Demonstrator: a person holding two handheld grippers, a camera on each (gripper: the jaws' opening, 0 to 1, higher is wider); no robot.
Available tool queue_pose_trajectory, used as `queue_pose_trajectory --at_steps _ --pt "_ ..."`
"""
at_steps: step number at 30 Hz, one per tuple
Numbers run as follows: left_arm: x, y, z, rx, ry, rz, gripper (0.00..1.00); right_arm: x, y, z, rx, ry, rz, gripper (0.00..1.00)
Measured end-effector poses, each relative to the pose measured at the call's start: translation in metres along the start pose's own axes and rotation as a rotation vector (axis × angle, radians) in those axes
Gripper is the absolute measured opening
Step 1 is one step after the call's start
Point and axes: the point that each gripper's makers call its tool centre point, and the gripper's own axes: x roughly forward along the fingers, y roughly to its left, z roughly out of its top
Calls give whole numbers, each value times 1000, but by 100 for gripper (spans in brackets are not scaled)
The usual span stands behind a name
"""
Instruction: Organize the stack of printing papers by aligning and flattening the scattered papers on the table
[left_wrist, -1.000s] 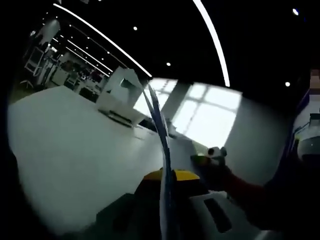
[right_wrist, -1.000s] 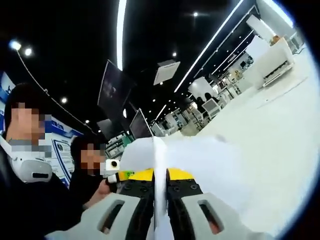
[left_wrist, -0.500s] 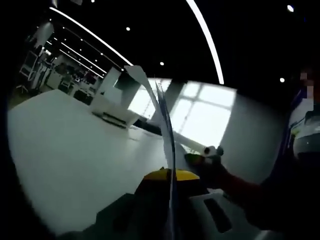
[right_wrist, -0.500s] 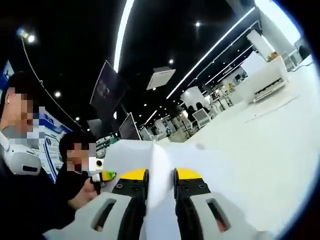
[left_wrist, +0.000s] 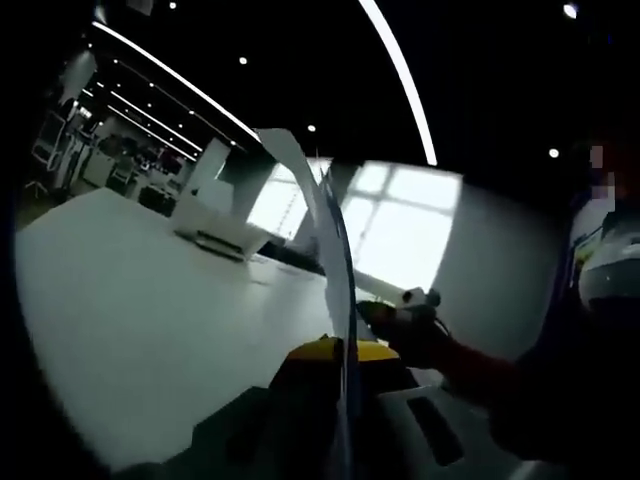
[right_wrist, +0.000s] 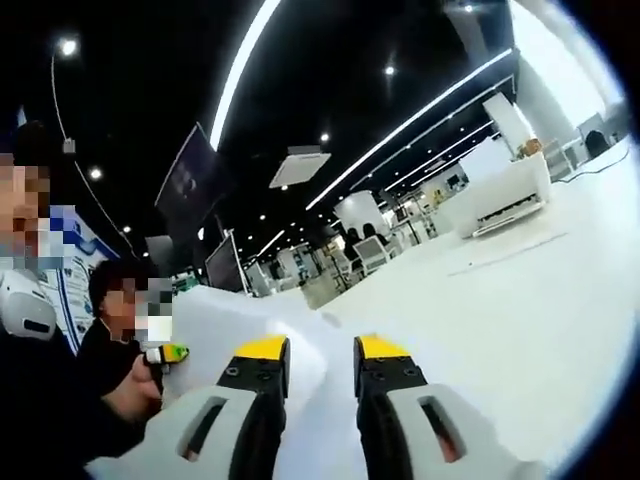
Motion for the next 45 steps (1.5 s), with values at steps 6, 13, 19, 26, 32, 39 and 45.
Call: queue_pose_trajectory --at_steps 6,13,19,26,32,39,45 --pt "-1 -3 1 23 -2 -13 6 -4 4 1 25 4 28 26" --pt "-3 -7 4 46 -13 -34 6 -13 12 -2 89 35 97 35" --pt "-3 -12 7 74 -19 -59 6 -19 13 -13 128 63 127 53" --pt "0 -23 11 116 -28 -98 6 -13 25 -30 156 111 198 70" --pt "0 -32 13 150 -33 -131 6 -9 27 -33 179 122 233 76" --pt "-1 -38 15 172 -44 -156 6 -10 27 -36 218 127 268 81" --pt "0 -38 17 174 -50 -165 6 -10 37 -41 202 148 317 80"
